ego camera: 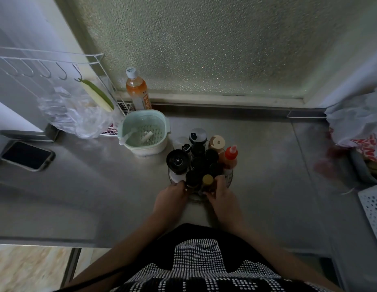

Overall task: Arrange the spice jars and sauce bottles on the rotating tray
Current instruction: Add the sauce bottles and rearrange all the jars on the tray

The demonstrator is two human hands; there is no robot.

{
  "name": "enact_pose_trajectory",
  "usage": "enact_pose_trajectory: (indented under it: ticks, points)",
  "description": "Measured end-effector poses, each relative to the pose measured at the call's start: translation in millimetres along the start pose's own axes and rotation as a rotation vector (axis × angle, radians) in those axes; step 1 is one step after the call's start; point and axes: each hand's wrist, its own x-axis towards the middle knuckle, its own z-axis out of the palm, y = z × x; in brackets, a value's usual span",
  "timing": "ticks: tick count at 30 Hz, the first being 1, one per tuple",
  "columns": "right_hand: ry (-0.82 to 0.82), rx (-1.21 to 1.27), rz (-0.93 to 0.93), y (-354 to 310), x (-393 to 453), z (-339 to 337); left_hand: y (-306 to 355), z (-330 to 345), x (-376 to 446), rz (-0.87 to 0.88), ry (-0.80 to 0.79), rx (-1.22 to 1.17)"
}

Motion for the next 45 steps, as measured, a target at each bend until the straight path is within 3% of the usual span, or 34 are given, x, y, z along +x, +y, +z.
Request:
enact_pose_trajectory:
  ticks: [6, 12, 17, 26, 38, 45]
  points:
    - [0.105, -0.171, -0.128, 6.7, 3.5, 8.3, -12.5, 0.9, -0.4, 0.095, -0.005, -0.047]
    - [0.090, -0.139, -0.202, 32.1, -8.4, -2.9, -19.9, 3.9, 4.3, 0.197, 0.007, 0.027]
    - [-0.027, -0.324, -0.204, 62.3, -13.4, -4.9, -35.2, 14.0, 12.1, 0.310, -0.032, 0.092]
    - [-0.138, -0.285, -0.029, 51.3, 20.5, -11.8, -39.2, 23.4, 33.5, 0.455, -0.019, 0.245]
    - [-0.153, -0.224, -0.008, 14.9, 130.1, -25.6, -21.4, -32.1, 132.0, 0.300, -0.020, 0.426]
    - [-0.207, -0.220, -0.009, 8.7, 159.5, -21.1, -23.9, -36.6, 150.8, 0.372, 0.055, 0.608]
